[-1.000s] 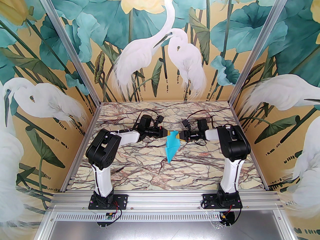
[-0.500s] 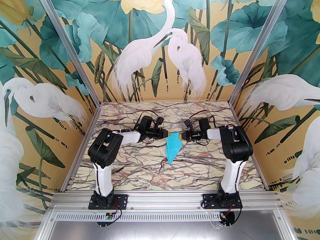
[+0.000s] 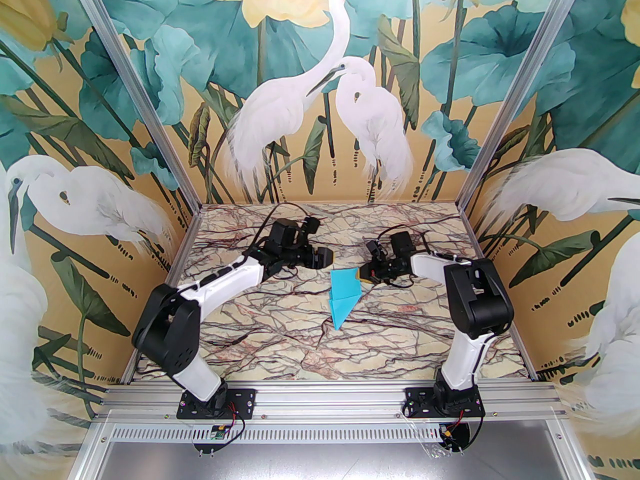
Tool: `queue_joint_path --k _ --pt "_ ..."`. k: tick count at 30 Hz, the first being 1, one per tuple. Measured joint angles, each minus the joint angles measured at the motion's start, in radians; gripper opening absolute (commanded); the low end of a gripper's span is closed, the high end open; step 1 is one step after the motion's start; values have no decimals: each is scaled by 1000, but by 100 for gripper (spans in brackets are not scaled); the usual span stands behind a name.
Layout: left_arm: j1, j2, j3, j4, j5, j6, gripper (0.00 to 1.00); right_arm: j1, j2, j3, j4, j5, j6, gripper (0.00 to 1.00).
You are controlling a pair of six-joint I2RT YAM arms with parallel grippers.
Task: Fold a paper plane with a square sheet of paper (fold left side to right side)
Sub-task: Fold the wing for the fifth time at the center of the table.
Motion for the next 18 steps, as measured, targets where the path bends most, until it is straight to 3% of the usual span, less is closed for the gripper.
queue_joint_path --k 5,8,18 --pt "-253 -9 2 -128 -196 75 71 20 0 56 -82 72 80 0" --pt "-345 8 -9 -163 -284 74 71 24 0 77 -110 101 116 0" --pt "-430 173 -8 -172 -475 66 72 32 0 100 -175 147 169 0"
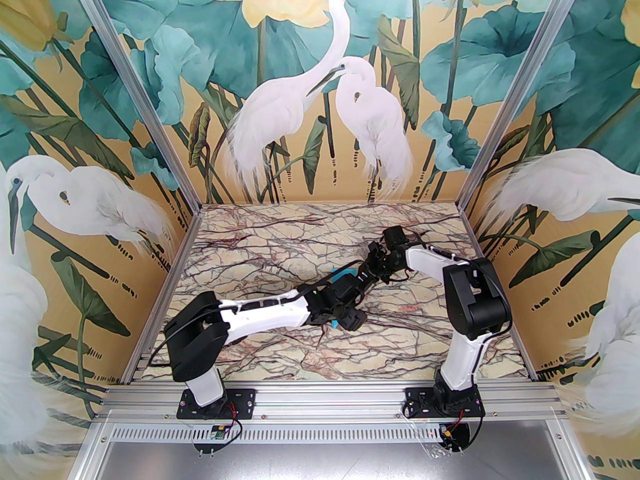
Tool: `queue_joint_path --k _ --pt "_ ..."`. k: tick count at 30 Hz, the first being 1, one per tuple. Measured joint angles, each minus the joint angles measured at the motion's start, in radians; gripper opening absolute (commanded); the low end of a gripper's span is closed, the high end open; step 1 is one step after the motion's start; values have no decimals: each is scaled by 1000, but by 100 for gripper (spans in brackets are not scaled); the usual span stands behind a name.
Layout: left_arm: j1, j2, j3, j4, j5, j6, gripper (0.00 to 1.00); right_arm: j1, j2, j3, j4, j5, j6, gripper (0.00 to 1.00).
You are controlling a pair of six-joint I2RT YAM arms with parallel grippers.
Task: Fold a paper plane with a square sheet of paper (fold left side to right side)
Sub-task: Fold the wing for the fifth time at the center of the table.
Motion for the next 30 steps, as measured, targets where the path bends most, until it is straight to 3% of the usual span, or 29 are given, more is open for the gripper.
queue_joint_path --k 11,30 --pt "-5 79 24 3 -105 2 67 6 1 17 -14 11 21 0" --pt "-5 124 47 4 -157 18 19 17 21 29 -17 11 25 0"
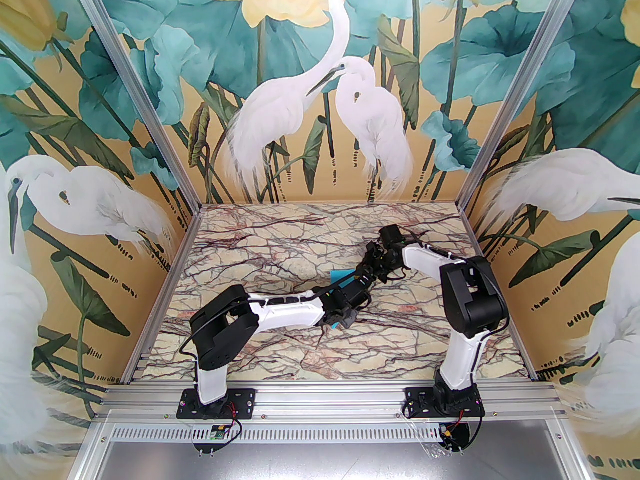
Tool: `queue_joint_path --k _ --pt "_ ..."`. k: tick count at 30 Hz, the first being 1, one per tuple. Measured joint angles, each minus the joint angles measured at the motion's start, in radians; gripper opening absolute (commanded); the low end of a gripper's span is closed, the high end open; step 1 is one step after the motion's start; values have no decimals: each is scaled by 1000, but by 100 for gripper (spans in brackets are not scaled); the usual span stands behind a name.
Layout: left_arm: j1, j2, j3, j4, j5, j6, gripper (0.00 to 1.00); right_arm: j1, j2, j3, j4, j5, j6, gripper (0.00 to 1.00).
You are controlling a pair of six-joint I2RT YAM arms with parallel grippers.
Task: Fold a paper plane with a square sheet of paper (fold left side to right side)
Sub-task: Fold the wing for the fifth time at the center of the table.
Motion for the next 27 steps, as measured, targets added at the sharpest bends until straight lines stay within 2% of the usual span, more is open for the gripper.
queue_joint_path --k 8,11,15,18,21,27 --pt "0 0 0 0 -8 -10 3 0 0 3 -3 3 0 1" --pt "2 0 -3 10 -10 -23 0 0 0 8 -6 5 -1 11" --pt "23 -16 -43 50 14 -42 0 -2 -3 11 -5 41 -14 34" --pt "57 -52 -91 77 55 -64 0 -19 -44 5 13 73 -11 47" --pt "94 -91 -132 116 108 -87 0 -65 -138 -21 47 102 -8 54" --pt "179 -127 -181 222 303 -143 0 -149 -312 -100 121 141 -21 57"
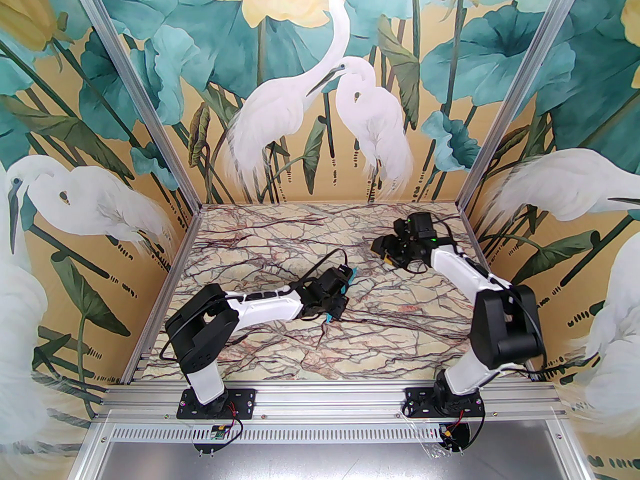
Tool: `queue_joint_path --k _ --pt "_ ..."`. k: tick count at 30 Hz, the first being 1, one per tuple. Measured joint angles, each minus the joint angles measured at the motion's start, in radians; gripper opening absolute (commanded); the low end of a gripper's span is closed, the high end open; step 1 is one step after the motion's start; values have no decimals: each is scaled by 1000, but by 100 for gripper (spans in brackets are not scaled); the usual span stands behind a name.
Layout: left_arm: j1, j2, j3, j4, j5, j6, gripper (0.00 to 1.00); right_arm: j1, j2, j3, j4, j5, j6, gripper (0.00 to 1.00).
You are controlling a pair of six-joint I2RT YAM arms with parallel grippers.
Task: Fold a paper plane with a square sheet of paper (fold left side to right side)
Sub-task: Fold the wing for the fifth time at the center of the table.
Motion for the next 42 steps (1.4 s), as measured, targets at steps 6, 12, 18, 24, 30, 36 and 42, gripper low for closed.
queue_joint_path --k 6,12,18,24,30,36,42 --pt "112 3 -13 103 224 -64 0 1 -38 -159 93 -21 -13 57" --pt "204 60 -27 245 421 -154 0 34 -38 -294 218 -45 -8 56" --pt "242 151 -27 346 557 -237 0 85 -35 -334 346 -46 14 56" --pt "266 211 -27 463 660 -326 0 112 9 -334 433 -46 22 56" --pt "296 240 -29 567 719 -408 0 127 77 -329 484 -38 47 56" --pt "326 279 -46 666 758 -483 0 161 161 -278 500 -32 64 58" --pt "336 298 -61 722 777 -530 0 177 197 -242 503 0 85 61"
